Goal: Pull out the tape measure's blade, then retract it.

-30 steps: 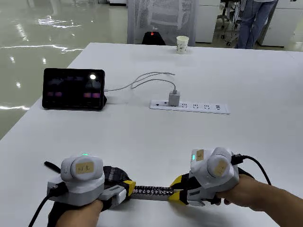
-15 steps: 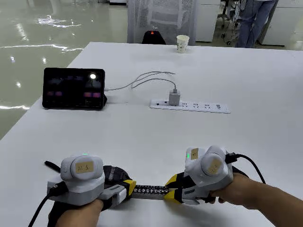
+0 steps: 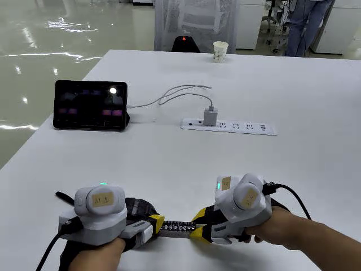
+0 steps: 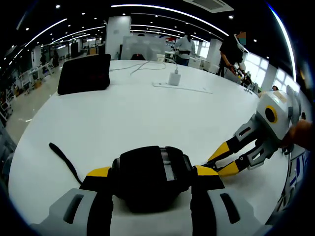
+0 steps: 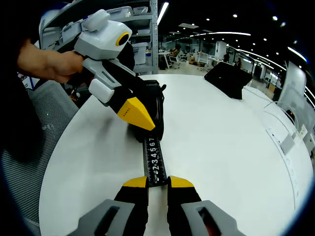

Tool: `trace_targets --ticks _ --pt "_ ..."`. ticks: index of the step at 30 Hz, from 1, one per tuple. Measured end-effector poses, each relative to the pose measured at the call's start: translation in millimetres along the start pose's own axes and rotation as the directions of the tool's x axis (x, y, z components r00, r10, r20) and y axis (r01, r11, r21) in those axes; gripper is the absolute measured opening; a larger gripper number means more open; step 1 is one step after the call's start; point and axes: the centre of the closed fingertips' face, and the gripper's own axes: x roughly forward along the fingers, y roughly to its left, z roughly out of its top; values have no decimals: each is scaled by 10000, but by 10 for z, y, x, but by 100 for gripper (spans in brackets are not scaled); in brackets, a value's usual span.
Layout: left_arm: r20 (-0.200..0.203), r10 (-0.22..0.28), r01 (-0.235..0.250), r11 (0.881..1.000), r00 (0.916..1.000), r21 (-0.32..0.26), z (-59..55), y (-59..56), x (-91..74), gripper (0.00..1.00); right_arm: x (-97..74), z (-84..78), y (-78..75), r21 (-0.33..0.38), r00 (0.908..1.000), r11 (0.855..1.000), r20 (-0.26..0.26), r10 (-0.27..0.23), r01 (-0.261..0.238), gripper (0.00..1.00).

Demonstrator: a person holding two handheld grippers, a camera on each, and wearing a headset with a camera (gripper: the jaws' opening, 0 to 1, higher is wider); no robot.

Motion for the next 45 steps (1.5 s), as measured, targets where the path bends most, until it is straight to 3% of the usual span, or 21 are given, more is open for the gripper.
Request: trace_targets --ticks 45 --pt "-1 -20 20 9998 10000 -182 6 4 2 59 369 351 52 -182 9991 9996 353 231 -225 11"
